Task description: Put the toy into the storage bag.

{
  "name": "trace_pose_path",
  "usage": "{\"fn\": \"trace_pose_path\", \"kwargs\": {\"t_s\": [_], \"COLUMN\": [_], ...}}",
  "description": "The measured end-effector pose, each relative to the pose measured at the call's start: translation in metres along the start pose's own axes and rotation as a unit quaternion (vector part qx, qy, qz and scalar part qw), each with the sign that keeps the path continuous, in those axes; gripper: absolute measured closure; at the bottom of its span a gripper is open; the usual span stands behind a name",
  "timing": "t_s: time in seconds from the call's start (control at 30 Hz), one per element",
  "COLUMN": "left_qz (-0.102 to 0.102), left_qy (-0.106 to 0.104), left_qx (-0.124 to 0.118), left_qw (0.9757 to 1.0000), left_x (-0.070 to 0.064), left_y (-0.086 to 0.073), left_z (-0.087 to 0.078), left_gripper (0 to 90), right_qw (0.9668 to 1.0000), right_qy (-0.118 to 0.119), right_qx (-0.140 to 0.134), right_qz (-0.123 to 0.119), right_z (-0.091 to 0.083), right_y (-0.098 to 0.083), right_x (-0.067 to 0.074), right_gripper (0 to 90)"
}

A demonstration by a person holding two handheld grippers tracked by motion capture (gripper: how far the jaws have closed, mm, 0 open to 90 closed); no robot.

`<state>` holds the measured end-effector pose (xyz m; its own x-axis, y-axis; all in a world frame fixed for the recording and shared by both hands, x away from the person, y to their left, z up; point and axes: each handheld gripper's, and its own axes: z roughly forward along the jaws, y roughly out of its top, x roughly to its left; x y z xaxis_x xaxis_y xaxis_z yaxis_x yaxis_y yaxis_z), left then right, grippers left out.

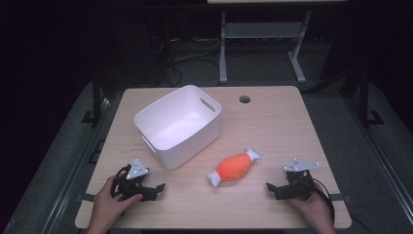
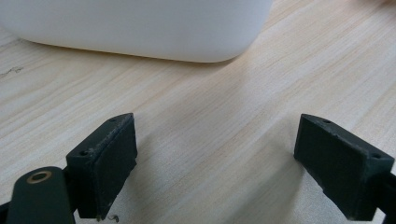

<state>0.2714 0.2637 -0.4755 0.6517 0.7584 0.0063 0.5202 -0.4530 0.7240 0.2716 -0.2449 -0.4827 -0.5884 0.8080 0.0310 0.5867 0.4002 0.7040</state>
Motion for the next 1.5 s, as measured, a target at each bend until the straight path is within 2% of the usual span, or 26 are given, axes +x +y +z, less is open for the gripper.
{"fn": "trace_pose_path", "kwargs": {"t_s": [0.27, 0.33, 0.37, 0.4, 0.53, 0.57, 0.6, 0.63, 0.67, 0.7, 0.73, 0.8, 0.9, 0.93, 0.97, 1.0, 1.07, 1.13, 1.2, 1.27, 1.5], "left_qz": [0.0, 0.0, 0.0, 0.0, -0.001, -0.001, -0.001, -0.001, -0.001, -0.001, -0.001, -0.001, -0.002, -0.002, -0.002, -0.002, -0.001, -0.001, -0.002, -0.001, -0.001], "left_qy": [0.0, 0.0, 0.0, 0.0, 0.001, 0.001, 0.001, 0.001, 0.001, 0.001, 0.001, 0.001, 0.001, 0.001, 0.001, 0.001, 0.001, 0.001, 0.001, 0.001, 0.001], "left_qx": [0.0, 0.0, 0.0, 0.0, -0.001, -0.001, -0.001, -0.001, -0.001, -0.001, -0.001, -0.001, -0.001, -0.001, -0.001, -0.001, -0.001, -0.001, -0.001, -0.001, -0.001], "left_qw": [1.0, 1.0, 1.0, 1.0, 1.0, 1.0, 1.0, 1.0, 1.0, 1.0, 1.0, 1.0, 1.0, 1.0, 1.0, 1.0, 1.0, 1.0, 1.0, 1.0, 1.0], "left_x": [0.0, 0.0, 0.0, 0.0, 0.0, 0.0, 0.0, 0.0, 0.0, 0.0, 0.0, 0.0, 0.0, 0.0, 0.0, 0.0, 0.0, 0.0, 0.0, 0.0, 0.0], "left_y": [0.0, 0.0, 0.0, 0.0, 0.0, 0.0, 0.0, 0.0, 0.0, 0.0, 0.0, 0.0, 0.0, 0.0, 0.0, 0.0, 0.0, 0.0, 0.0, 0.0, 0.0], "left_z": [0.0, 0.0, 0.0, 0.0, 0.0, 0.0, 0.0, 0.0, 0.0, 0.0, 0.0, 0.0, 0.0, 0.0, 0.0, 0.0, 0.0, 0.0, 0.0, 0.0, 0.0], "left_gripper": [12.4, 12.4, 12.4, 12.5, 12.8, 12.8, 12.8, 12.8, 12.8, 12.8, 12.8, 12.8, 12.8, 12.8, 12.8, 12.8, 12.7, 12.8, 12.8, 12.8, 12.8], "right_qw": [1.0, 1.0, 1.0, 0.9999, 0.9999, 0.9998, 0.9998, 0.9995, 0.9995, 0.9993, 0.9987, 0.9984, 0.9967, 0.9956, 0.9956, 0.9939, 0.9933, 0.9907, 0.9902, 0.9881, 0.9859], "right_qy": [0.002, 0.003, 0.003, 0.008, 0.012, 0.019, 0.019, 0.031, 0.031, 0.037, 0.048, 0.053, 0.077, 0.087, 0.087, 0.102, 0.106, 0.123, 0.126, 0.135, 0.144], "right_qx": [0.0, 0.005, 0.005, 0.006, 0.006, 0.003, 0.003, 0.0, 0.0, -0.003, -0.009, -0.01, -0.009, -0.008, -0.008, -0.007, -0.006, -0.001, 0.001, 0.006, 0.009], "right_qz": [-0.001, -0.003, -0.003, -0.005, -0.01, -0.009, -0.009, -0.008, -0.008, -0.009, -0.014, -0.015, -0.025, -0.034, -0.034, -0.042, -0.045, -0.059, -0.061, -0.073, -0.084], "right_z": [0.0, -0.002, -0.002, -0.005, -0.008, -0.011, -0.011, -0.014, -0.014, -0.016, -0.019, -0.02, -0.022, -0.022, -0.022, -0.022, -0.022, -0.02, -0.019, -0.016, -0.011], "right_y": [0.0, 0.002, 0.002, 0.003, 0.006, 0.008, 0.008, 0.009, 0.009, 0.009, 0.011, 0.012, 0.015, 0.016, 0.016, 0.018, 0.019, 0.023, 0.024, 0.029, 0.035], "right_x": [0.0, -0.001, -0.001, -0.001, 0.0, 0.0, 0.0, 0.0, 0.0, 0.001, 0.001, 0.002, 0.002, 0.003, 0.003, 0.006, 0.007, 0.012, 0.013, 0.019, 0.025], "right_gripper": [3.0, 9.3, 9.3, 17.1, 23.3, 31.3, 31.3, 40.3, 40.3, 46.4, 56.6, 59.6, 74.4, 84.0, 84.0, 89.6, 89.7, 89.7, 89.7, 89.7, 89.7]}}
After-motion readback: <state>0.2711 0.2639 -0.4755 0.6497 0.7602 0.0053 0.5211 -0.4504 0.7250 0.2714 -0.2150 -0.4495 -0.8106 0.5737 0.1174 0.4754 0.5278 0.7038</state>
